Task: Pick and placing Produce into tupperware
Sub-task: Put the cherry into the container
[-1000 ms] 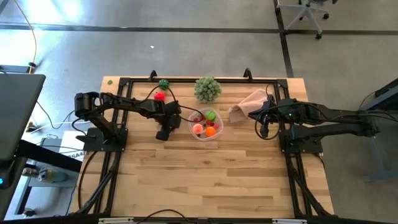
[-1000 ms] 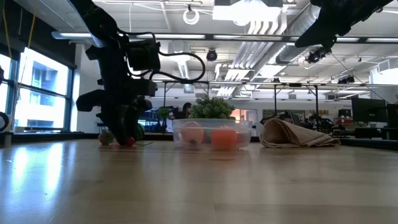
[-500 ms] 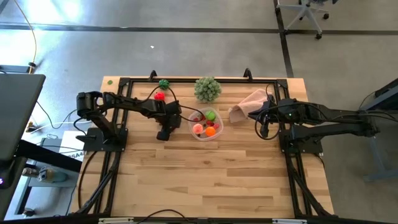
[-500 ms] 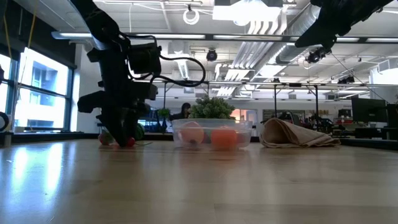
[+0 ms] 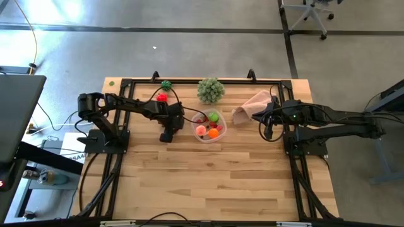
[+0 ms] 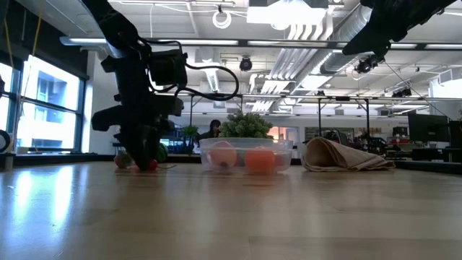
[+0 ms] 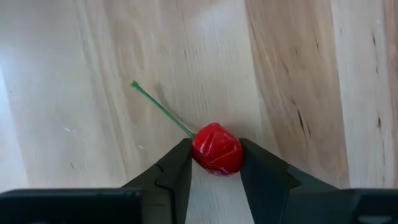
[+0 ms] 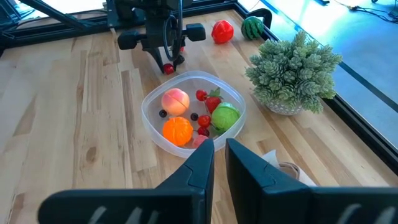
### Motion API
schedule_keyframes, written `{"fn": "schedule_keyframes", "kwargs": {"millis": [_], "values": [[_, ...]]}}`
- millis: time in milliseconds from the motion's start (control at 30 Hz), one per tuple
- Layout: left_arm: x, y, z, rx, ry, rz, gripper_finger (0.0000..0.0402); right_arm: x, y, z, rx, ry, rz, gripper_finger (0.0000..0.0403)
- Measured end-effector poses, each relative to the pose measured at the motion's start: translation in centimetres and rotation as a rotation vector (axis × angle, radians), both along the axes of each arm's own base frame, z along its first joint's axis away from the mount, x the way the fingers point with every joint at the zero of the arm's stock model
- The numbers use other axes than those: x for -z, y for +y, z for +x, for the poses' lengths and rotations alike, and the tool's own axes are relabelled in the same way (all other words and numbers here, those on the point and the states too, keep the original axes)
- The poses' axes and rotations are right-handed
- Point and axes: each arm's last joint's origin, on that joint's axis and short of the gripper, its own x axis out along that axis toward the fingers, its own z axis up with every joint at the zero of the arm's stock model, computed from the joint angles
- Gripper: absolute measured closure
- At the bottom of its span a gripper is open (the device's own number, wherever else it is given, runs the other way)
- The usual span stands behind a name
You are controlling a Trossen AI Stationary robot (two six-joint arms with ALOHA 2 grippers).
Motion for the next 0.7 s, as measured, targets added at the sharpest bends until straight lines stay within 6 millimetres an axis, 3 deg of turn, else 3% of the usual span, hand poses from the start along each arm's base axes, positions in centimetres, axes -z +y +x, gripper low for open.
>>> {"fn": "schedule_keyframes", "kwargs": {"millis": [167,700], "values": [[0.00,0.02,0.05,-0.001,-0.005,0.003,0.0305,0.00,0.00,0.00,0.000,0.000,0.000,0.0373],[-0.05,0.08,0.07,-0.025,-0.009,0.014,0.0308,0.00,0.00,0.00,0.001,0.000,-0.001,0.0373]]}}
